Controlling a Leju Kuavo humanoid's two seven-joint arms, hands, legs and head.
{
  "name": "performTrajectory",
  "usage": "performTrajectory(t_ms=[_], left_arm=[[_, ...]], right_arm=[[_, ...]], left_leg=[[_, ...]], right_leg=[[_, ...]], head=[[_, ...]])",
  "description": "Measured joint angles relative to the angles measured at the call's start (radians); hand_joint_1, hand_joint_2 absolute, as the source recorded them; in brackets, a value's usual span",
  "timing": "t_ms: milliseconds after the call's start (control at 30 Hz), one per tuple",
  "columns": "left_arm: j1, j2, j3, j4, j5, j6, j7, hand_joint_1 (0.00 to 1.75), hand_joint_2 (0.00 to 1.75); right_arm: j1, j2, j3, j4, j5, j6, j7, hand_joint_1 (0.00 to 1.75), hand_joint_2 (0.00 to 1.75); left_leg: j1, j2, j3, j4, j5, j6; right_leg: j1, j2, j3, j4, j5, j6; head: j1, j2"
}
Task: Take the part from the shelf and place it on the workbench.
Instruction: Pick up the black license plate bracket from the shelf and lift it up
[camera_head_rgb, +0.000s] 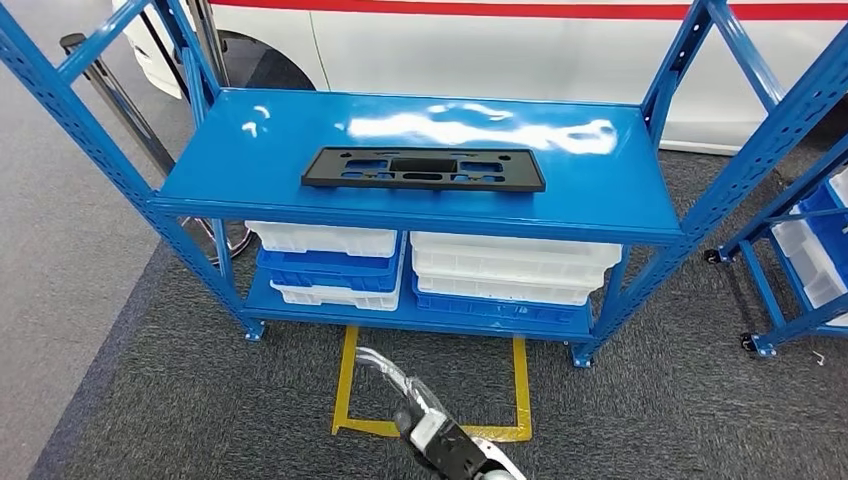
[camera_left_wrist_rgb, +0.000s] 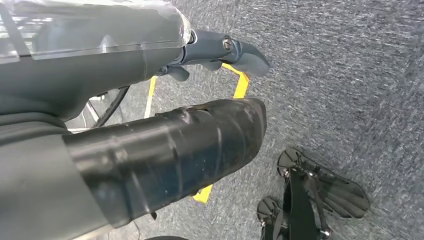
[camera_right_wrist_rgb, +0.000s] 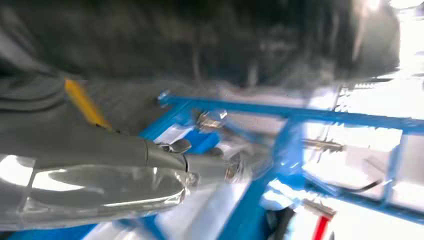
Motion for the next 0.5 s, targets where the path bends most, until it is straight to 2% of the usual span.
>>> performTrajectory(t_ms=[100,300,500], left_arm=[[0.004,0.0,-0.003,0.0,-0.002,0.0,0.0,0.0,0.0],[-0.001,-0.001,-0.012,0.001,-0.01,-0.003,0.002,0.0,0.0],[-0.001,-0.001,-0.023,0.001,-0.011,-0.001,0.005,0.0,0.0]], right_arm=[[0.005,-0.021,0.061,-0.036,-0.008,0.011,-0.018,0.0,1.75],[-0.031,-0.027,0.119,-0.054,-0.016,0.039,-0.048,0.0,1.75],[-0.052,-0.029,0.151,-0.056,-0.015,0.027,-0.054,0.0,1.75]], left_leg=[[-0.001,0.001,-0.001,0.0,-0.001,0.0],[-0.002,0.002,-0.001,0.001,-0.001,0.0],[-0.002,0.001,-0.001,0.001,-0.001,0.0]], right_leg=[[-0.001,0.002,-0.001,0.0,0.0,0.0],[-0.002,0.002,0.0,-0.001,0.001,0.0],[-0.002,0.002,0.0,-0.001,0.001,0.0]], head=[[0.0,0.0],[0.0,0.0],[0.0,0.0]])
